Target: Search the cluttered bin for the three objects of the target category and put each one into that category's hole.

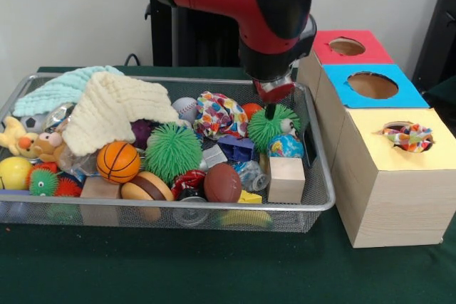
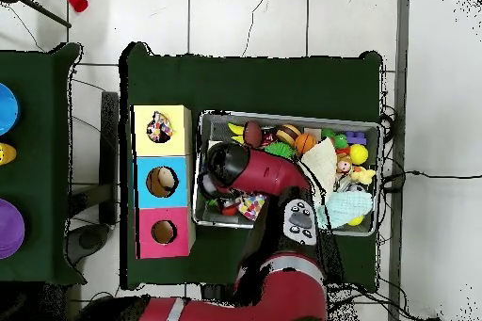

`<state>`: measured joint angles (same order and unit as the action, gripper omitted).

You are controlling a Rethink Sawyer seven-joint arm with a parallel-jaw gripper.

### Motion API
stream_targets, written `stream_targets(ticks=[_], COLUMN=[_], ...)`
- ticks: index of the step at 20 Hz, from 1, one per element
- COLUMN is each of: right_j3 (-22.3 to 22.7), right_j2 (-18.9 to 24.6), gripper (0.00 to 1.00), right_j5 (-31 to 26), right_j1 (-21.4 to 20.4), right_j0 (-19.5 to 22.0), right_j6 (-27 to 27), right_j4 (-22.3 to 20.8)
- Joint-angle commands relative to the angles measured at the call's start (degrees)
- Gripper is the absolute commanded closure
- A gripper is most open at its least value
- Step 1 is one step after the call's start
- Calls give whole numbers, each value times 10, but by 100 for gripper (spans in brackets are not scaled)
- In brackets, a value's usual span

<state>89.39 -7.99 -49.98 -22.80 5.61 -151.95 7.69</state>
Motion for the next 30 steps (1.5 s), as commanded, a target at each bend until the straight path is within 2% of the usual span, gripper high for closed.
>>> stream_targets(ticks=[1, 4, 9, 12, 20, 24, 30], right_j3=[6, -6, -3, 0, 6, -7, -2], right_j2=[11, -6, -30, -32, -29, -23, -40], gripper=[0, 0, 0, 0, 0, 0, 0], right_j5=[85, 78, -2, -35, -65, -19, 31], right_j1=[52, 52, -15, -43, -75, -34, -5], right_j0=[-12, -15, -36, -34, -38, -20, -31], right_j6=[-34, -31, -28, -20, -19, -15, -39], right_j4=[-35, -42, -51, -52, -49, -54, -68])
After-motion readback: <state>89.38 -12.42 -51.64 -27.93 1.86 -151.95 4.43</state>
